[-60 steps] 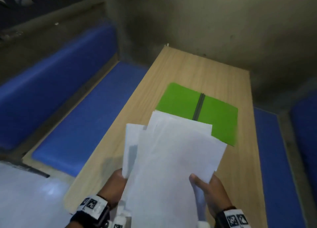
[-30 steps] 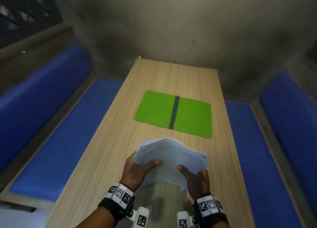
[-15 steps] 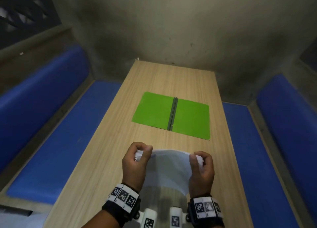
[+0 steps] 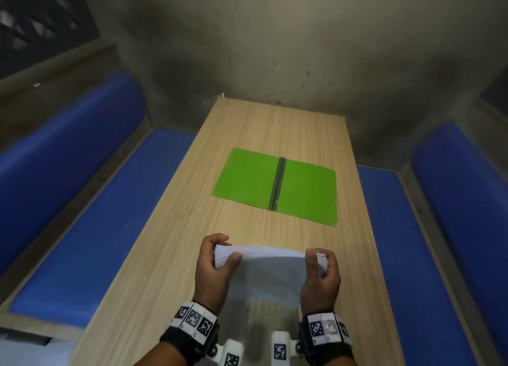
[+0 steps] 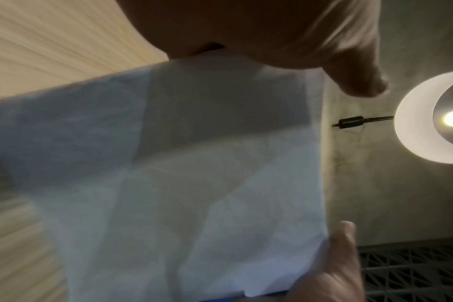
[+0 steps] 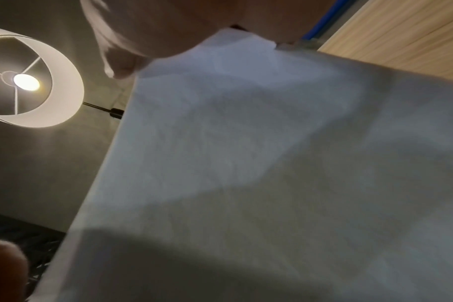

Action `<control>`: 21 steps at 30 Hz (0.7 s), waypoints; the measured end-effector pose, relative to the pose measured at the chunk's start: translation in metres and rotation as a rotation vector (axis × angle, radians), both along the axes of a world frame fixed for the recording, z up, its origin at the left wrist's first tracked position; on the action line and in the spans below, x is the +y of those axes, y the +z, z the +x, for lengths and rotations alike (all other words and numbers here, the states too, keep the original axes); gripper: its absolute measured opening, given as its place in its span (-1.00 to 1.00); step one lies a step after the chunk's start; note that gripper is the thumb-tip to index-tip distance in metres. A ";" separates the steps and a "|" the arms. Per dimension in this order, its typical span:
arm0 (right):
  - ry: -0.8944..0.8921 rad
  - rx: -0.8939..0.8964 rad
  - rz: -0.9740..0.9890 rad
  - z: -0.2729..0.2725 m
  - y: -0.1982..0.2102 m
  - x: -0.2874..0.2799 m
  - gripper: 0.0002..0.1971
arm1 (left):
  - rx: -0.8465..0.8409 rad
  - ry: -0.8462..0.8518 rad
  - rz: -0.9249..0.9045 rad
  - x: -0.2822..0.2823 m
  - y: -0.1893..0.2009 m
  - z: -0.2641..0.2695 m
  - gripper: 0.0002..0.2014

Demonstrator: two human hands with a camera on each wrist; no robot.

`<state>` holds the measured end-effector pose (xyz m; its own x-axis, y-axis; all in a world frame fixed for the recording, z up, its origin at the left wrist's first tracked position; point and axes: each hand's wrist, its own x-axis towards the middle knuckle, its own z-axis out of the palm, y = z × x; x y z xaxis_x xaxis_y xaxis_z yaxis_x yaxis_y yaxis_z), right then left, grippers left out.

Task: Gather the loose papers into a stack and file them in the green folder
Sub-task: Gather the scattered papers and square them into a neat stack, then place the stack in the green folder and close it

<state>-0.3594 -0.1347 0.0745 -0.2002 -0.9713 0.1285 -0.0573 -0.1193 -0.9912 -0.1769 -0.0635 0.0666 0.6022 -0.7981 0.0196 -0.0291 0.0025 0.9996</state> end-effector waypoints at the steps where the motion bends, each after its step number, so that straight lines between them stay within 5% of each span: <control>1: 0.025 -0.019 0.019 -0.001 0.000 0.000 -0.42 | 0.012 -0.044 0.015 0.002 -0.008 0.003 -0.40; 4: 0.098 -0.050 0.190 -0.007 -0.018 -0.001 -0.15 | 0.027 -0.172 0.092 0.006 -0.025 0.010 -0.28; 7: 0.179 -0.083 0.335 -0.009 -0.027 0.001 0.16 | -0.066 -0.224 0.212 0.000 -0.031 0.012 -0.43; 11: 0.184 -0.060 0.251 -0.015 -0.027 -0.005 -0.06 | 0.052 -0.228 0.271 -0.004 -0.032 0.010 -0.60; 15: 0.231 0.007 0.282 -0.014 -0.023 -0.003 -0.50 | 0.100 -0.236 0.312 -0.004 -0.036 0.010 -0.45; 18: 0.255 -0.001 0.295 -0.015 -0.027 -0.010 -0.42 | 0.073 -0.219 0.348 -0.014 -0.036 0.013 -0.58; 21: 0.286 0.036 0.301 -0.021 -0.023 -0.022 -0.58 | 0.137 -0.203 0.369 -0.031 -0.029 0.020 -0.70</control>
